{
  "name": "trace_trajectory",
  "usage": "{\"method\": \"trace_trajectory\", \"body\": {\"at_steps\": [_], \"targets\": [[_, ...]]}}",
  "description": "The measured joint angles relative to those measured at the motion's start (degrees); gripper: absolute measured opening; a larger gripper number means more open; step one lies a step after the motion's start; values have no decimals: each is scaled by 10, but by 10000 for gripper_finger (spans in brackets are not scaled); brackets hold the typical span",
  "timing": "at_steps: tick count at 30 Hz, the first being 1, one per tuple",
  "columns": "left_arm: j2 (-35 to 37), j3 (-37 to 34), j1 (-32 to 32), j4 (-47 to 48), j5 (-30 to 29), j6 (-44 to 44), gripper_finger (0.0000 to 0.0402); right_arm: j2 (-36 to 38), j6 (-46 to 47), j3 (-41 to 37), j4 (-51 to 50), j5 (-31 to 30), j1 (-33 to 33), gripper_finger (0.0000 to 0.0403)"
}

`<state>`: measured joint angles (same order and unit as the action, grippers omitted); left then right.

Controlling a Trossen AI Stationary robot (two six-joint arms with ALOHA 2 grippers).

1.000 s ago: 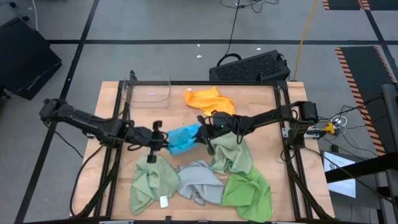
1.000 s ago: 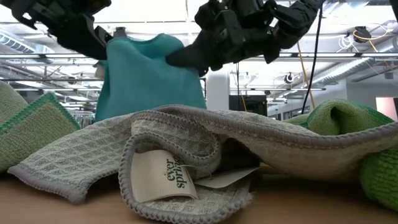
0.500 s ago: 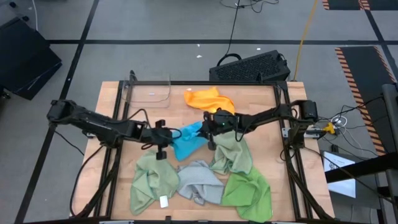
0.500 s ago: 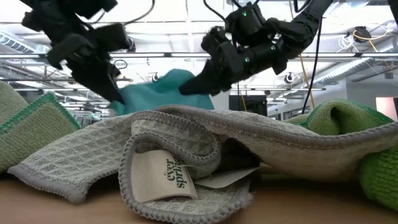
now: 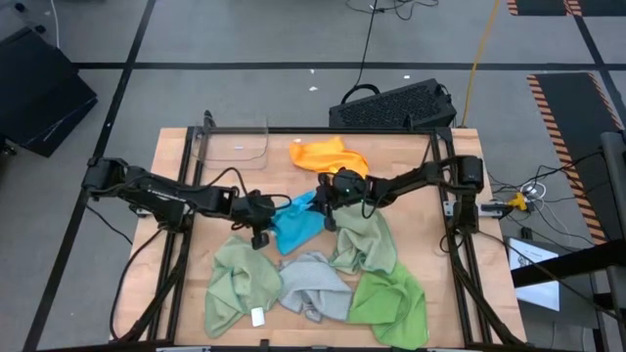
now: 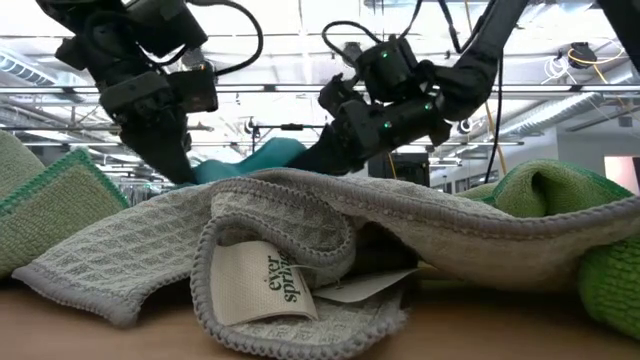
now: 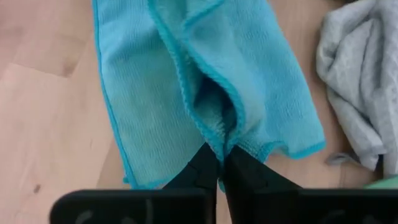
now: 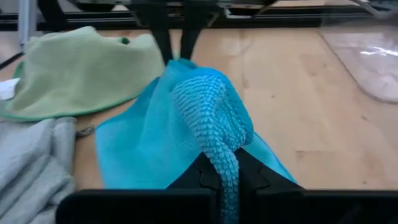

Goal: Fold microfiber towels
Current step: Fold the blue microfiber cloth

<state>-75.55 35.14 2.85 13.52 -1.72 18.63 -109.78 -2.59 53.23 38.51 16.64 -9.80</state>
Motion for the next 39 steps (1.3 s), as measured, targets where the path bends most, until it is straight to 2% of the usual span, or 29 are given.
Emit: {"method": "trace_trajectory", "body": {"at_steps": [4,7,13,18,23,27,30,35,39], "targets": [[-8,0,-8,2,-1,2,23,-1,0,0,-5,-1,-11,5],[-10,0,-15,-1,-27,-1,20,-1,-1,0,-8,-1,-21,18],[-10,0,-27,2,-39,22,31,-1,-3,0,-17,-42,-28,102],[-5,1,-37,31,-38,36,104,7,-6,0,-22,-47,-38,172],[17,25,-60,75,-97,29,185,29,-6,1,-27,-48,-51,210],[46,49,-72,88,-85,1,221,58,0,1,-52,-47,-52,217],[63,52,-67,41,-86,-17,225,64,0,1,-50,-38,-47,211],[34,14,-42,-77,-69,-42,193,47,6,1,-47,-13,-14,190],[-11,-25,-33,-119,-91,-31,156,25,-8,0,-50,-16,8,167]]}}
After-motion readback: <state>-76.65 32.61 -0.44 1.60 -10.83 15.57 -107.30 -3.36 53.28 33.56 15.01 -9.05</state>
